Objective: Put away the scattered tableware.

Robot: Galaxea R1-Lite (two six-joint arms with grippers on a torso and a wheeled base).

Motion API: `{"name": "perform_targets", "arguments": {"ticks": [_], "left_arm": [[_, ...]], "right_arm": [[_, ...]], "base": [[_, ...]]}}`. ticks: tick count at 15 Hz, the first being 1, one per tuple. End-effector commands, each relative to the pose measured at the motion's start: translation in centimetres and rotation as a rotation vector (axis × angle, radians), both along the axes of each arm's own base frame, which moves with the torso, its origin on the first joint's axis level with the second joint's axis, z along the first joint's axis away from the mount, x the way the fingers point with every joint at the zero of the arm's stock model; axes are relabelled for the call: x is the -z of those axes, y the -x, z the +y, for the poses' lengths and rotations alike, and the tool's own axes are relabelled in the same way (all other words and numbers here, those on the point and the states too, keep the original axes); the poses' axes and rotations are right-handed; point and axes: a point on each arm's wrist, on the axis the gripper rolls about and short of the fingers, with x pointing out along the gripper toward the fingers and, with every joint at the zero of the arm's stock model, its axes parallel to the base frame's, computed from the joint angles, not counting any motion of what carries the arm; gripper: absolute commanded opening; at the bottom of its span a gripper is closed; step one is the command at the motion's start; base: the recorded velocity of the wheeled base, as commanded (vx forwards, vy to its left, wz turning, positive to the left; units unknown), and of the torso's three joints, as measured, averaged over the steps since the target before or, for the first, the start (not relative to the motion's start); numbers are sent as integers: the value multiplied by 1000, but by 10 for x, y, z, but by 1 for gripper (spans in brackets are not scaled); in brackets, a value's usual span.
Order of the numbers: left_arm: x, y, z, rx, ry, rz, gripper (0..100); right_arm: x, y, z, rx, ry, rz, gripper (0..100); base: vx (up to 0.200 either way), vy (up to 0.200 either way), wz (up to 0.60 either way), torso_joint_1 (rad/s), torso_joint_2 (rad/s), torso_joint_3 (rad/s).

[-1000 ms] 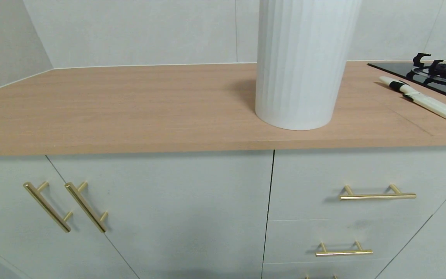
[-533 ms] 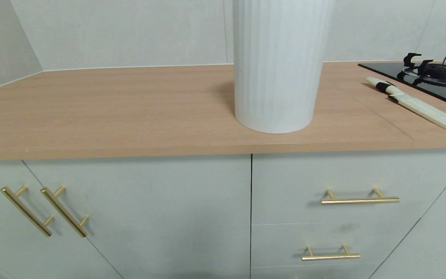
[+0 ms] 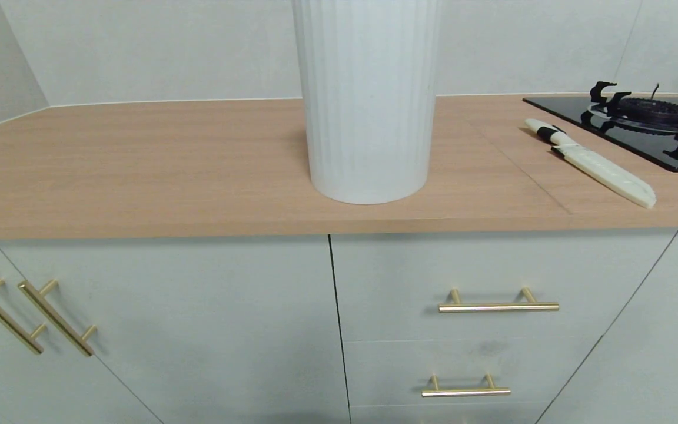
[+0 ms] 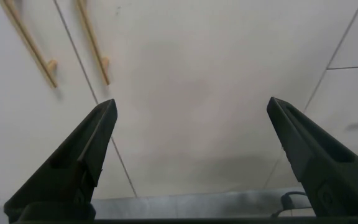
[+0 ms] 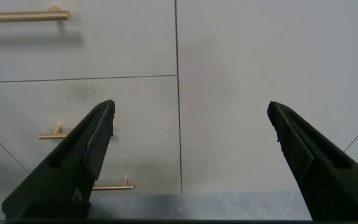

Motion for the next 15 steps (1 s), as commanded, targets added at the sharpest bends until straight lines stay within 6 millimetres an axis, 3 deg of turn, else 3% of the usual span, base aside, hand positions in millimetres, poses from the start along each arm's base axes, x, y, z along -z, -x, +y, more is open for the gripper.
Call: {"name": "perform_targets", "arguments": {"ticks": [1,6,10,15], "left_arm": [[0,0,0,0,0,0,100],[0,0,0,0,0,0,100],[0,0,0,0,0,0,100],[0,0,0,0,0,0,100]], "right_arm": [[0,0,0,-1,0,1,100],[0,0,0,-1,0,1,100],[0,0,0,-1,0,1,100],[0,0,0,-1,0,1,100]], "base": [[0,0,0,0,0,0],[0,0,0,0,0,0],[200,0,0,0,1,2],[0,0,0,0,0,0]]}}
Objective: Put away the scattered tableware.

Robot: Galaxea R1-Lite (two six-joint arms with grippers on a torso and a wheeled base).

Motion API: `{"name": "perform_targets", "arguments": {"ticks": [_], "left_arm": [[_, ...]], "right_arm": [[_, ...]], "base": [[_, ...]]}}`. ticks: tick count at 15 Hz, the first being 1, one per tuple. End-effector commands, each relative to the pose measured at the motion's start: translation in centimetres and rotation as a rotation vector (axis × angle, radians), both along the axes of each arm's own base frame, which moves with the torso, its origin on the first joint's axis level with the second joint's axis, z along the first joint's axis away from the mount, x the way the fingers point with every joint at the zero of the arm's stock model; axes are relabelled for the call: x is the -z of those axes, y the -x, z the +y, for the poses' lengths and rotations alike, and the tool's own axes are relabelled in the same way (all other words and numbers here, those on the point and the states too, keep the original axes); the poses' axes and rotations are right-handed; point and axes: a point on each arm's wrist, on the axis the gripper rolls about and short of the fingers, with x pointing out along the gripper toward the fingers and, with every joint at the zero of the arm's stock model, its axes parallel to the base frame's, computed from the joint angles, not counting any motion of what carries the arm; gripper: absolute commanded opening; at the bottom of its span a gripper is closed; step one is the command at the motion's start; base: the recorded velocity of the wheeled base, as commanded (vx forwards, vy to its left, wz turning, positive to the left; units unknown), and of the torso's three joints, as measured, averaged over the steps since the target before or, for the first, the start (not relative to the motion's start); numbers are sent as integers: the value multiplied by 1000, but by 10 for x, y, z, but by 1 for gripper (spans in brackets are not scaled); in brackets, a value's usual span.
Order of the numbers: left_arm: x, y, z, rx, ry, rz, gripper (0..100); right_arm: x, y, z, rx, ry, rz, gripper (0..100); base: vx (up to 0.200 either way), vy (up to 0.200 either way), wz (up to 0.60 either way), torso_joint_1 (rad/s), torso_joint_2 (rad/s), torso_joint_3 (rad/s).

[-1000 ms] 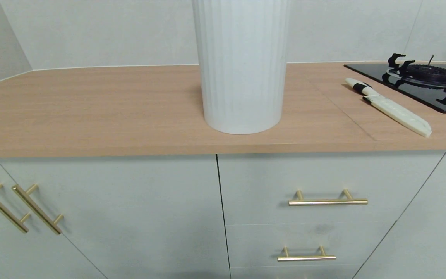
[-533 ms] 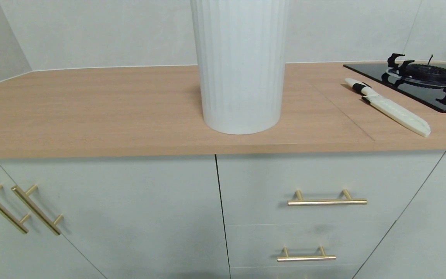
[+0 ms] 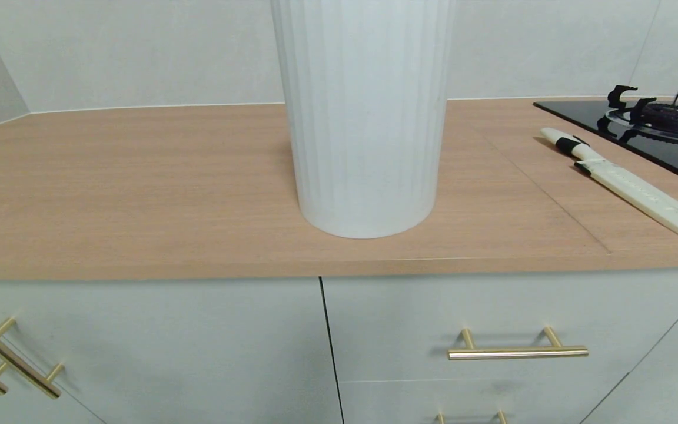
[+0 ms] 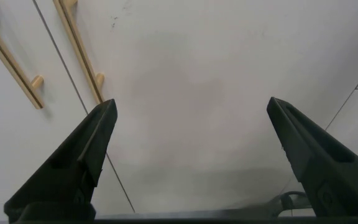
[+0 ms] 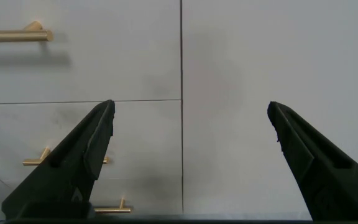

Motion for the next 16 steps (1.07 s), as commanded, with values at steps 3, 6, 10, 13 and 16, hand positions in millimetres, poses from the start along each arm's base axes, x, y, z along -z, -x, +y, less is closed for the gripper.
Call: {"name": "perform_targets", "arguments": {"ticks": [3,6,10,13,16], "left_arm": [[0,0,0,0,1,0,100],[0,0,0,0,-1,0,100],[0,0,0,0,-1,0,100],[0,0,0,0,-1,0,100],[0,0,0,0,1,0,100]], "right_arm": [[0,0,0,0,0,1,100],[0,0,0,0,2,1,100],[0,0,0,0,0,1,100],[0,0,0,0,2,1,100],[0,0,0,0,0,1,100]], "base": [[0,0,0,0,0,0],[0,0,0,0,0,0],[0,0,0,10,-46,-37],[0,0,0,59,-230,-259],[0,0,0,172,-522,-299]]}}
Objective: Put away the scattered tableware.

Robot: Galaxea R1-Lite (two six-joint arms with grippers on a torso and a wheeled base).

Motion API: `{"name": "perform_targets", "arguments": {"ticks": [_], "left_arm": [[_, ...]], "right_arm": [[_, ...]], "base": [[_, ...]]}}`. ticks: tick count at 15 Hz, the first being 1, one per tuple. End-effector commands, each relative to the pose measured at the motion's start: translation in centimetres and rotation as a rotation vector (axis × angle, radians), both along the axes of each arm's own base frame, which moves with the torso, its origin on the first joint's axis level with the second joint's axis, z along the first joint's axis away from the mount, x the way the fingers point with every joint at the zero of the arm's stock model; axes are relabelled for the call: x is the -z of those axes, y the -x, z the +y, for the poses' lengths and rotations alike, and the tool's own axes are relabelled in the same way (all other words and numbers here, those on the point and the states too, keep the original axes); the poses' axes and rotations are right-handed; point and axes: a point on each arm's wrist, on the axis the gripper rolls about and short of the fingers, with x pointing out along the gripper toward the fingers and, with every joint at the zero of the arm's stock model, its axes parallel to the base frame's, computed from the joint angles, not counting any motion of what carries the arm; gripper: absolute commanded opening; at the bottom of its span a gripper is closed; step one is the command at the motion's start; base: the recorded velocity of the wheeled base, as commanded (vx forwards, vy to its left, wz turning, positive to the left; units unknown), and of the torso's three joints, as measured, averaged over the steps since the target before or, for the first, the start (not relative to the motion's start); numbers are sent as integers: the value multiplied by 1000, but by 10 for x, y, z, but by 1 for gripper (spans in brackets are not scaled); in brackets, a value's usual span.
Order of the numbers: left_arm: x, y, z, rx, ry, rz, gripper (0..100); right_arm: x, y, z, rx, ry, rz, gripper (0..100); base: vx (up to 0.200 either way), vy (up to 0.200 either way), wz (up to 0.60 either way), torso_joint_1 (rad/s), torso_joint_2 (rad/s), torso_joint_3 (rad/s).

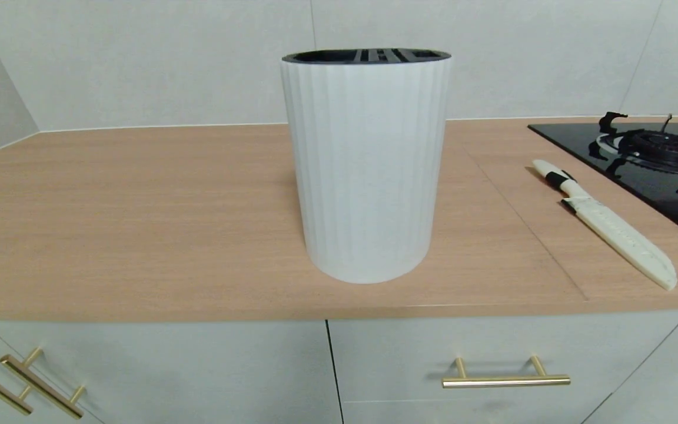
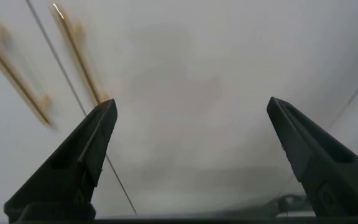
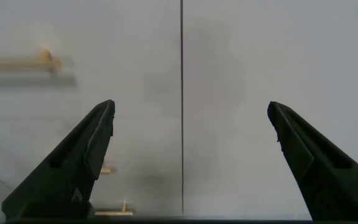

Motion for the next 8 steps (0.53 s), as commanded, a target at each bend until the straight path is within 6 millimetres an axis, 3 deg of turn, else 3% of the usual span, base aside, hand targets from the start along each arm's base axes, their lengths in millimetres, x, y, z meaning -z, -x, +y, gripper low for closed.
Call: {"name": "perform_targets", "arguments": {"ticks": [1,8], "left_arm": [[0,0,0,0,-1,1,100],[0,0,0,0,-1,1,100]], "right_arm": [[0,0,0,0,0,1,100],[0,0,0,0,2,1,100]], "base": [[0,0,0,163,-496,-295],[0,0,0,189,-470,-284]]}}
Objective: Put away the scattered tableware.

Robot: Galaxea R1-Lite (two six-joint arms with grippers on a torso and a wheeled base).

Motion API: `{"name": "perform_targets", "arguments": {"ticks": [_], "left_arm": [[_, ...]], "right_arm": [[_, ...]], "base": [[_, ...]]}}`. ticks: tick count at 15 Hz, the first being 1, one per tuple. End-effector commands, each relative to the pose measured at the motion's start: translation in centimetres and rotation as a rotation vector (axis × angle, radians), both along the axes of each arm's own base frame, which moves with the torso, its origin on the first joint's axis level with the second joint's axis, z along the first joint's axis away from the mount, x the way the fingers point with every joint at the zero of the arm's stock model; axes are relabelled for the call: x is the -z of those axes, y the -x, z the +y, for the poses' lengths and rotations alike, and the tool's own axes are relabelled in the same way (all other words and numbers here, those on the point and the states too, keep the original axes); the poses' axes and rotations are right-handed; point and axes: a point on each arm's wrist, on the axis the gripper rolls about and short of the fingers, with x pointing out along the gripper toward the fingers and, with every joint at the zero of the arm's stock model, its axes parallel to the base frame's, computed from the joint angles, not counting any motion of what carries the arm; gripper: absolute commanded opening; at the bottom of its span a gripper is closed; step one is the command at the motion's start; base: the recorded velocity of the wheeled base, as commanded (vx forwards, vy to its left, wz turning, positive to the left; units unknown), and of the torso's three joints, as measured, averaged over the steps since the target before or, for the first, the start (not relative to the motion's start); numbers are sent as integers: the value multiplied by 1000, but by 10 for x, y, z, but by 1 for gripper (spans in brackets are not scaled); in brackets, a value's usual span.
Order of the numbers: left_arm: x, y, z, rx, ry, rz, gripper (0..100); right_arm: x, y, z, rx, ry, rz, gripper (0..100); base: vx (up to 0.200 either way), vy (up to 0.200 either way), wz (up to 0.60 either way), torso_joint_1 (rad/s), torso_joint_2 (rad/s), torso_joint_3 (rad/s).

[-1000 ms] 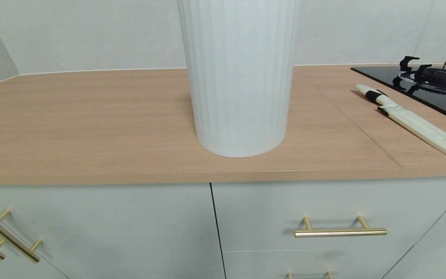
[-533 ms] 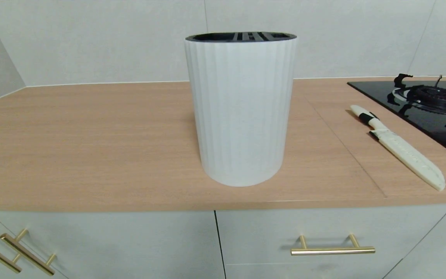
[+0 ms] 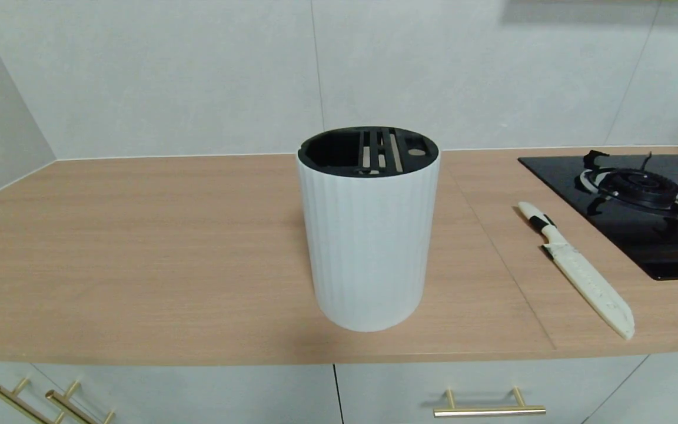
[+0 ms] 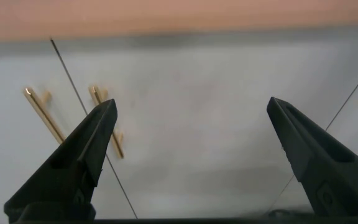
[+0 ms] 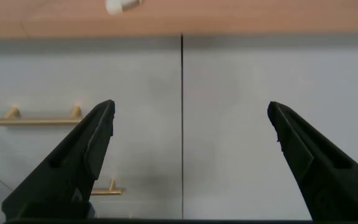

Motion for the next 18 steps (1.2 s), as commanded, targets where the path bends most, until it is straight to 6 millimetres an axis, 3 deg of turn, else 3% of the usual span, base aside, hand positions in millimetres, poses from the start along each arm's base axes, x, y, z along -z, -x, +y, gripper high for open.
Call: {"name": "perform_targets", "arguments": {"ticks": [1,18], "left_arm": [[0,0,0,0,0,0,100],[0,0,0,0,0,0,100]], "right_arm": [[0,0,0,0,0,1,100],[0,0,0,0,0,1,100]], "base": [[0,0,0,207,-481,-281],[0,0,0,243,-539,-295]]}}
